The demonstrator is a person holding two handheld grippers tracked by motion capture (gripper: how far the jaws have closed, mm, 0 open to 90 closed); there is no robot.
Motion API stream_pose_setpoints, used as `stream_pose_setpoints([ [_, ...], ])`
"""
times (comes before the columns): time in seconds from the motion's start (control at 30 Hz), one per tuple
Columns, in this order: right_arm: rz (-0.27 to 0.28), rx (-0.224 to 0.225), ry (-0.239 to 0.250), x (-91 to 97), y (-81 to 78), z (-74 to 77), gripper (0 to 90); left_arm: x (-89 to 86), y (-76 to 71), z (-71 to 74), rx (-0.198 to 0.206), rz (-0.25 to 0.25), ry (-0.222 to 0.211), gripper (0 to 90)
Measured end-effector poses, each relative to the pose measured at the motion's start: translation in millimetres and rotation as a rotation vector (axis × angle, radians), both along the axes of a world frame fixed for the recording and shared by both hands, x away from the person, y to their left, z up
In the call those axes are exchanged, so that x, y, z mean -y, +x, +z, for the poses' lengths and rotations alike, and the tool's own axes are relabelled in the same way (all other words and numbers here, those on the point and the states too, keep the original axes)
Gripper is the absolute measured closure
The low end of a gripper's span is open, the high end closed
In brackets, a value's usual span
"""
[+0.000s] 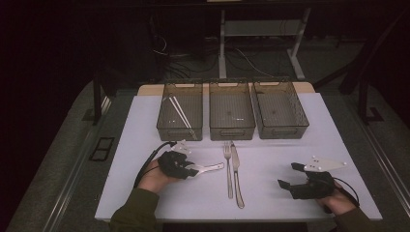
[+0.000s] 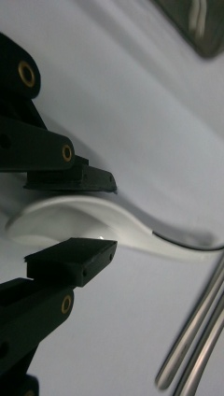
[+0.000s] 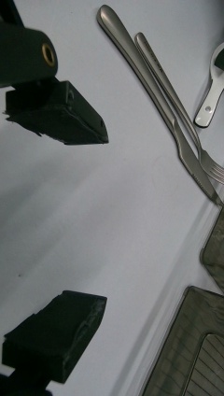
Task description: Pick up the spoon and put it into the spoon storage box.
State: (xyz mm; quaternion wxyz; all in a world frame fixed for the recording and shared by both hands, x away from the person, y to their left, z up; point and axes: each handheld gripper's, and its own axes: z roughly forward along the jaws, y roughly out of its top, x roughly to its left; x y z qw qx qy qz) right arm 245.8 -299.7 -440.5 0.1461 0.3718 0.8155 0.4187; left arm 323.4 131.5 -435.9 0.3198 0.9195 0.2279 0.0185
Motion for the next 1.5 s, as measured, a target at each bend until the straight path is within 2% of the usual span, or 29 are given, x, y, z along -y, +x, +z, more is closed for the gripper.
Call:
stream_pose_setpoints([
  [0.03, 0.0, 0.0, 0.0, 0.0, 0.1, 0.0, 17.8, 0.9, -1.7, 0.1, -0.003, 0.005, 0.002, 65.3],
  [0.23, 0.001, 0.002, -0.002, -0.4, -0.2, 0.1, 17.8, 9.2, -7.4, 2.6, 0.043, -0.013, 0.07, 68.2],
  [0.33, -0.001, 0.0, -0.002, -0.3, -0.1, 0.1, 17.8, 11.9, -9.6, 3.7, 0.043, -0.028, 0.085, 75.2],
  [0.37, 0.0, 0.001, -0.002, -0.3, 0.0, 0.0, 17.8, 12.5, -9.0, 4.3, 0.057, -0.043, 0.1, 76.4],
  [0.63, -0.001, 0.001, -0.002, -0.2, -0.2, 0.2, 17.8, 15.0, -9.9, 5.5, 0.063, -0.047, 0.119, 76.9],
  [0.8, 0.004, 0.005, -0.002, -0.3, -0.3, 0.5, 17.8, 15.5, -10.3, 5.7, 0.055, -0.037, 0.114, 77.0],
  [0.97, 0.003, 0.005, -0.002, -0.2, -0.3, 0.5, 17.8, 17.1, -9.5, 9.8, 0.076, -0.022, 0.108, 77.0],
  [1.27, -0.001, 0.001, -0.001, -0.3, 0.1, 0.3, 17.8, 17.3, -2.4, 30.6, 0.117, -0.004, 0.056, 77.1],
  [1.5, -0.005, 0.003, 0.002, 0.4, 0.0, 0.3, 17.8, 21.4, 8.9, 51.3, 0.135, -0.021, 0.018, 77.1],
])
